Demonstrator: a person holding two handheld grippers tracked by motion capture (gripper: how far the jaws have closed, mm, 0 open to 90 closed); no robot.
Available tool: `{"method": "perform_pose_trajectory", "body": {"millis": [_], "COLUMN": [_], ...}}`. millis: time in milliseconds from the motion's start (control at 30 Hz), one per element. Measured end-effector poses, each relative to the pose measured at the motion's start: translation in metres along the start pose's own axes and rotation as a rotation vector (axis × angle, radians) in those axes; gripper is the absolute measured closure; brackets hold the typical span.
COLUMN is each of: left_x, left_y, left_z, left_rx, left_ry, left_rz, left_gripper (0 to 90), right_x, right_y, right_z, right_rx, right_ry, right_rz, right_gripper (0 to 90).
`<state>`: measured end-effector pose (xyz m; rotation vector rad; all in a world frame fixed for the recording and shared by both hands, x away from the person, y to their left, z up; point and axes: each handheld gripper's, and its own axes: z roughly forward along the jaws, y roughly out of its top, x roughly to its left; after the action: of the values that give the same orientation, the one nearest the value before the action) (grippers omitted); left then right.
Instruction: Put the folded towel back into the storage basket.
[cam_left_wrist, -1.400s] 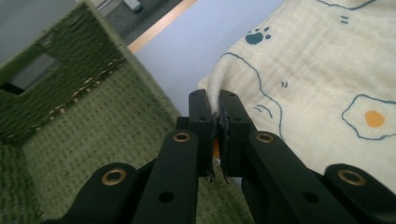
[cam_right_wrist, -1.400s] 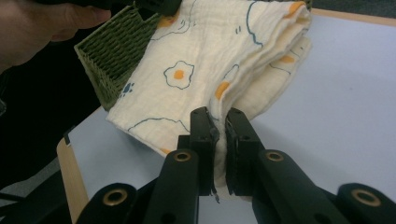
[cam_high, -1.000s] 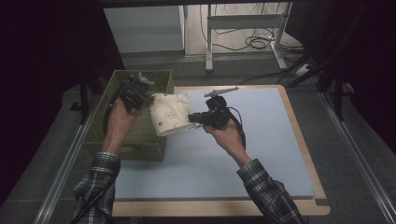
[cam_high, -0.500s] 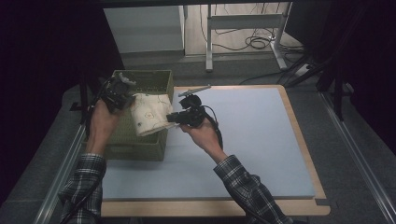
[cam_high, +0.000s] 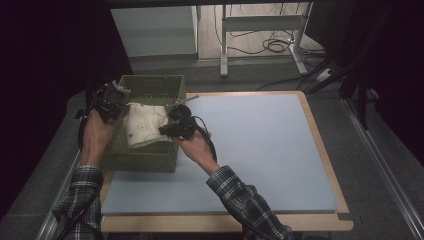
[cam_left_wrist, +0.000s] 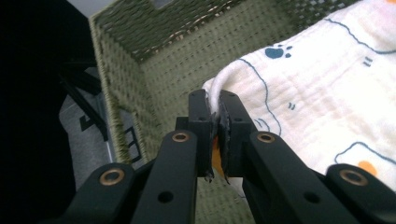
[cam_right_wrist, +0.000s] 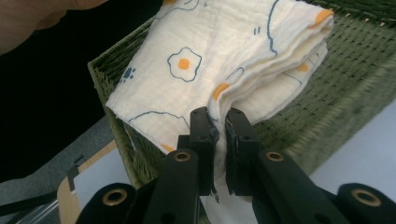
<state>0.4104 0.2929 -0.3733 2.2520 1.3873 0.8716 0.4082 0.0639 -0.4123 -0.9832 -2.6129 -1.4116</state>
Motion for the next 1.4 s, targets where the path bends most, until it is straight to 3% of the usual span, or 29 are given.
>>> {"method": "perform_pose_trajectory", "body": {"millis": [533, 733, 1133, 1400], "left_x": [0.025, 0.019, -0.005, -0.01], "left_y": [-0.025, -0.023, -0.014, -0.018], "left_z": [0.009, 0.023, 0.05, 0.062], "left_rx": [0.01, 0.011, 0.046, 0.063], "left_ry": [0.029, 0.007, -0.03, -0.05], "left_rz": [-0.033, -0.028, 0.034, 0.033], "left_gripper": [84.7, 84.5, 84.0, 82.9], "right_x": [0.021, 0.018, 0.015, 0.016], "right_y": [0.006, 0.002, -0.011, -0.011], "right_z": [0.053, 0.056, 0.057, 0.057], "right_rx": [0.054, 0.075, 0.102, 0.109], "right_ry": [-0.022, -0.059, -0.101, -0.11], "right_rz": [-0.02, -0.007, 0.033, 0.033], "right_gripper": [82.2, 81.9, 80.8, 74.2]}}
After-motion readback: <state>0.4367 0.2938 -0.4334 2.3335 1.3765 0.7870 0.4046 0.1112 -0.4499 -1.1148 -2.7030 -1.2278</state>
